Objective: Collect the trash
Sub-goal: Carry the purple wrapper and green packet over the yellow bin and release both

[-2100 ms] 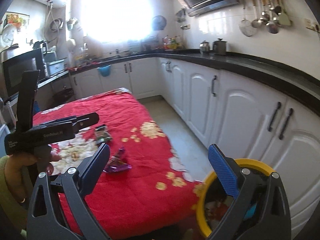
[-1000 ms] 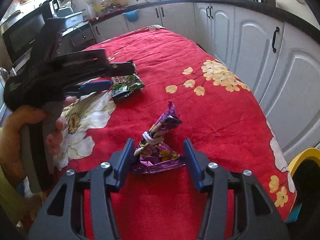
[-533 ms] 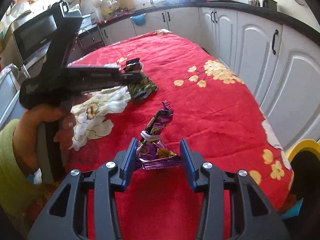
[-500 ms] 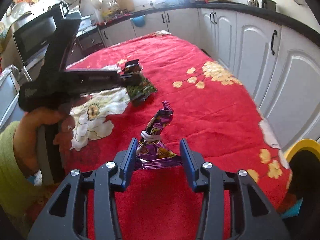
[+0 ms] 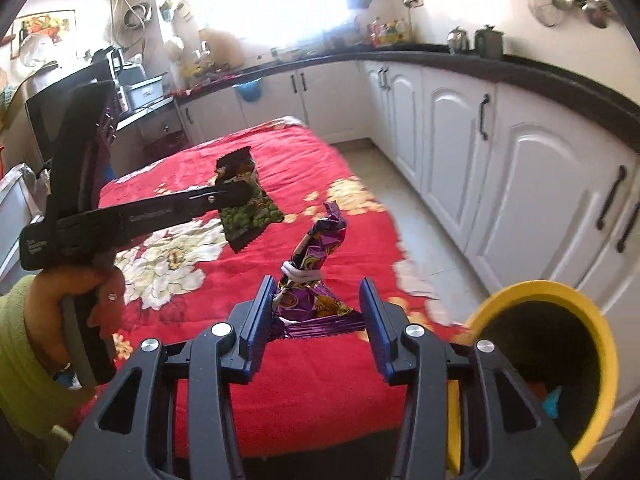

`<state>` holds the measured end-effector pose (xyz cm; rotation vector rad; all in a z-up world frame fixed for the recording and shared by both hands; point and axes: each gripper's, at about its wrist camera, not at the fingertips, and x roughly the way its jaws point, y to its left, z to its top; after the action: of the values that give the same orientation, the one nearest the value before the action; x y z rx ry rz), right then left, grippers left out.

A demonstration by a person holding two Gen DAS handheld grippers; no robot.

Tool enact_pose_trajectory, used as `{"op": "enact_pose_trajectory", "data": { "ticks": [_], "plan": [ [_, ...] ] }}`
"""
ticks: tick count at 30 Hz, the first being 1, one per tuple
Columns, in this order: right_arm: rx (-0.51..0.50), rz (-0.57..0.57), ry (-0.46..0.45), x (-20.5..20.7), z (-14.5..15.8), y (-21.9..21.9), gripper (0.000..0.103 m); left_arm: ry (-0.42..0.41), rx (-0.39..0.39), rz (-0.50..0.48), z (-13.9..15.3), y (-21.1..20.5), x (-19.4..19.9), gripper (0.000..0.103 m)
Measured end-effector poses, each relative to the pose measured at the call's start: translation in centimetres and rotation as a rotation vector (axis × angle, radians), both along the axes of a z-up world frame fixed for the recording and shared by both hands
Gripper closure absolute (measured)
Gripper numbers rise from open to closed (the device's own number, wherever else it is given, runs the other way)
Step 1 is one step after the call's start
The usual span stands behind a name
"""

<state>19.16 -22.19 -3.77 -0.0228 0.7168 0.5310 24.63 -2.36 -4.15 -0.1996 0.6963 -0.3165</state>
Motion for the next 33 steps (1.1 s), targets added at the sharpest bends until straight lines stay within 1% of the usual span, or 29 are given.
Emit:
{"op": "enact_pose_trajectory", "data": {
  "ticks": [7, 18, 23, 33],
  "plan": [
    [0.012, -0.087, -0.035, -1.1, 1.2, -4.6, 0.062, -0.049, 0.006, -0.080, 2.0, -4.7, -0.8, 0.100],
    [0.052, -0.226, -0.082, -2.1, 2.6, -11.5, 0.062, -0.093, 0.016, -0.183, 3.8, -10.7, -1.2, 0.100],
    [0.060, -0.281, -0.098, -2.4, 3.0, -14.2, 0.062, -0.102, 0.023, -0.227, 3.9, -13.3, -1.4, 0.100],
    [0.018, -0.378, -0.114, -3.3, 2.6, -18.6, 0.062, -0.096, 0.037, -0.298, 3.3, -16.9, -1.8, 0.100]
  ]
}}
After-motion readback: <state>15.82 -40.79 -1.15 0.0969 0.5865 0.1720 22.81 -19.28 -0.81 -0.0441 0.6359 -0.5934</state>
